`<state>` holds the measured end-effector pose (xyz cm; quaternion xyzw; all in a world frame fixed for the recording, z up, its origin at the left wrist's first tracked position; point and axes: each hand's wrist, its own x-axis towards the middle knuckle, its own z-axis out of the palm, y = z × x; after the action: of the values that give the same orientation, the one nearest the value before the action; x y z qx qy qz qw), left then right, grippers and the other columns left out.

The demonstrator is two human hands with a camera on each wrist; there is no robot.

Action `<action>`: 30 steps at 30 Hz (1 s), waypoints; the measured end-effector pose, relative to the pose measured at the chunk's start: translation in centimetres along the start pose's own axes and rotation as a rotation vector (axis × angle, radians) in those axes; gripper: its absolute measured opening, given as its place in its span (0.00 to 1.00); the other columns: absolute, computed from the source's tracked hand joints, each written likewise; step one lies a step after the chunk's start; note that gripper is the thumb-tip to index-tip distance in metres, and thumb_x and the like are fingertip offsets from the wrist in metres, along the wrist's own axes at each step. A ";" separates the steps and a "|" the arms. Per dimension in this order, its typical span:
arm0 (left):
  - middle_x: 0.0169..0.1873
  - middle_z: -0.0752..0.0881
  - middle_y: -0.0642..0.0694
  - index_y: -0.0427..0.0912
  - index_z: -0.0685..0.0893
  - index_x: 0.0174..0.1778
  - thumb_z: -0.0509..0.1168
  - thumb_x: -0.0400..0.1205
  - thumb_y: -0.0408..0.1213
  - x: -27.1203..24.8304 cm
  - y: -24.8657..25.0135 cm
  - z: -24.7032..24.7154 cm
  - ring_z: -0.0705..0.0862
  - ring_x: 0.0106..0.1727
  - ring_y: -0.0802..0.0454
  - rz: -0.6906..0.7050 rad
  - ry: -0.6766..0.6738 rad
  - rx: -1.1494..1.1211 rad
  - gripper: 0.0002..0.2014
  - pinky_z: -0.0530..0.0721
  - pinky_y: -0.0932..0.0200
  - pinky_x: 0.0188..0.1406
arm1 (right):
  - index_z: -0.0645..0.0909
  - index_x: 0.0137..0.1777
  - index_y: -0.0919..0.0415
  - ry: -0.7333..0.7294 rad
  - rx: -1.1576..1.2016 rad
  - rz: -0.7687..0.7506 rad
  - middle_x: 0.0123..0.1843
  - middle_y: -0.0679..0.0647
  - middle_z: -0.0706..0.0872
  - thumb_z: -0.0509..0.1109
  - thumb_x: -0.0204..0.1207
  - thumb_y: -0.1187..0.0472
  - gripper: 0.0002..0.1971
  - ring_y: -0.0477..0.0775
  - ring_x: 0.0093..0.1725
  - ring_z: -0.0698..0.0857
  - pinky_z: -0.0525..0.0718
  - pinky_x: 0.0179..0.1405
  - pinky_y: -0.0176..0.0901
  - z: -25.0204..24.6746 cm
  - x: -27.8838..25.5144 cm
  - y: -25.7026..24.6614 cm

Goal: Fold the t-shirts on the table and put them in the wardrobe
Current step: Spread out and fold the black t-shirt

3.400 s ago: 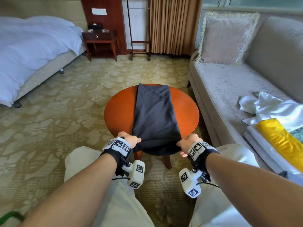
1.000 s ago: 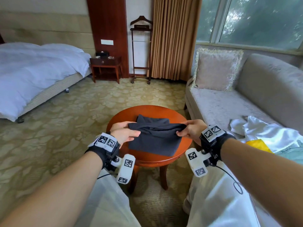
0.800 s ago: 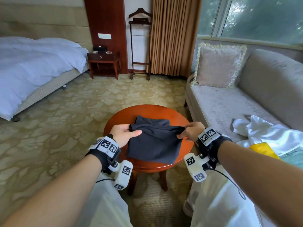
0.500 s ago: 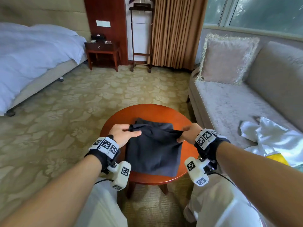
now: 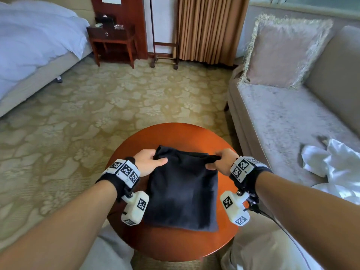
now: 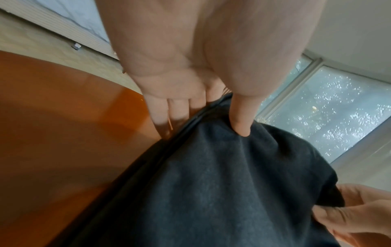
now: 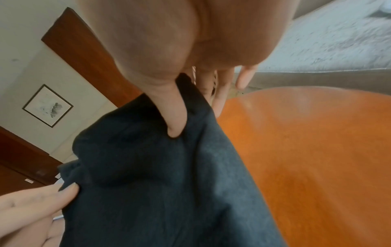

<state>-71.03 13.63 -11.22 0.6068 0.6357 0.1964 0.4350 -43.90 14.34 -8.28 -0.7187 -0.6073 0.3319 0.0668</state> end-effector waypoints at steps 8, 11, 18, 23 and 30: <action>0.74 0.78 0.48 0.47 0.71 0.79 0.54 0.85 0.61 4.3 -2.2 0.0 0.77 0.72 0.46 -0.042 -0.028 0.317 0.31 0.74 0.47 0.74 | 0.73 0.48 0.56 0.051 -0.020 -0.042 0.41 0.53 0.81 0.69 0.80 0.53 0.09 0.56 0.42 0.81 0.73 0.38 0.41 2.3 4.2 0.1; 0.77 0.75 0.43 0.41 0.67 0.81 0.51 0.87 0.58 5.0 -2.2 -0.2 0.74 0.75 0.43 -0.082 -0.013 0.368 0.31 0.71 0.47 0.75 | 0.70 0.56 0.58 0.059 -0.089 -0.076 0.45 0.56 0.81 0.65 0.83 0.53 0.10 0.57 0.42 0.80 0.74 0.40 0.44 2.4 5.0 -0.5; 0.63 0.83 0.36 0.38 0.77 0.68 0.56 0.86 0.57 5.4 -2.8 0.0 0.83 0.63 0.36 -0.160 0.074 0.243 0.26 0.82 0.47 0.61 | 0.71 0.65 0.58 0.062 -0.183 -0.026 0.52 0.59 0.83 0.66 0.81 0.47 0.19 0.58 0.44 0.83 0.78 0.37 0.45 2.9 6.6 -1.4; 0.38 0.86 0.45 0.39 0.82 0.39 0.63 0.82 0.58 5.8 -3.1 0.7 0.84 0.42 0.45 -0.219 0.179 0.220 0.23 0.78 0.55 0.38 | 0.76 0.56 0.59 0.111 -0.127 0.124 0.49 0.57 0.85 0.71 0.75 0.40 0.23 0.51 0.36 0.80 0.73 0.26 0.39 2.5 7.5 -1.1; 0.42 0.82 0.48 0.44 0.77 0.47 0.72 0.76 0.59 4.7 -1.4 0.5 0.82 0.49 0.45 -0.302 0.201 0.129 0.22 0.78 0.54 0.46 | 0.80 0.59 0.66 -0.045 0.053 0.265 0.33 0.56 0.91 0.79 0.60 0.41 0.35 0.57 0.37 0.91 0.90 0.46 0.53 2.1 6.2 -1.1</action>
<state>-70.89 17.63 -14.06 0.5084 0.7710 0.1474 0.3541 -45.69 19.67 -11.79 -0.7832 -0.4993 0.3696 0.0276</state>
